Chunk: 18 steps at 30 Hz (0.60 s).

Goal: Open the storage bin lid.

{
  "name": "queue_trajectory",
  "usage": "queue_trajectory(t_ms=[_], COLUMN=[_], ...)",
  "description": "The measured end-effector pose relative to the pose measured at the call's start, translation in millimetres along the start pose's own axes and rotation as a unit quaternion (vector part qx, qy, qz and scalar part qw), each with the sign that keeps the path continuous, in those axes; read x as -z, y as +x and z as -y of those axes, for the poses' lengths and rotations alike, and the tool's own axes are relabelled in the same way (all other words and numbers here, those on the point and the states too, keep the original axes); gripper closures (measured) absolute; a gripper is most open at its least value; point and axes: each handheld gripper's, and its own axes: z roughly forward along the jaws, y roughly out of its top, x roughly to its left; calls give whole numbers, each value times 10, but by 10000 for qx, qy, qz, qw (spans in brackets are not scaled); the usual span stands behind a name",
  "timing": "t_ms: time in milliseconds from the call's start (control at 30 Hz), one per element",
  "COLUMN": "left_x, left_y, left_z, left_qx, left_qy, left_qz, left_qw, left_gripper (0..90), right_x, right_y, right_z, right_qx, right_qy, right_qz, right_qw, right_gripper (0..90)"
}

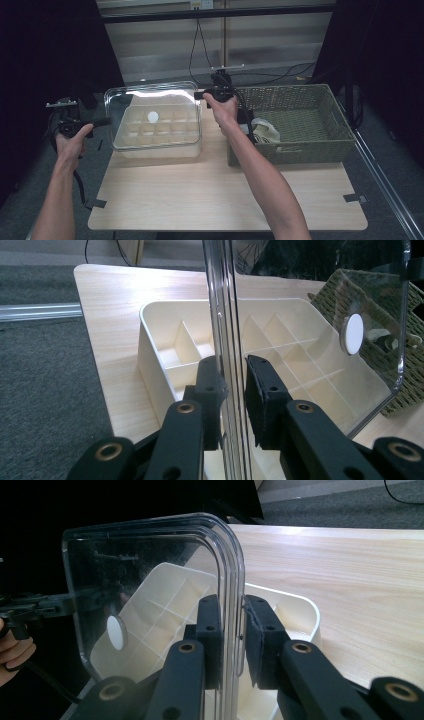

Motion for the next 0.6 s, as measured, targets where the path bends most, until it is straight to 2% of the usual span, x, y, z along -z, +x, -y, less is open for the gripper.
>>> queue_trajectory(t_ms=[333,600], left_x=[57,127], left_y=[-79,-174], left_z=[-30,-68], left_qx=[-95,-274], left_qy=[-96,-120], left_qz=[9,-48], left_qw=[9999,9995], left_gripper=[782,787], right_x=[111,235], right_y=[54,133], right_z=[19,26], right_qx=[70,204], right_qy=[-91,-199], right_qz=[-30,-27], right_qw=[9999,9996], right_gripper=[782,778])
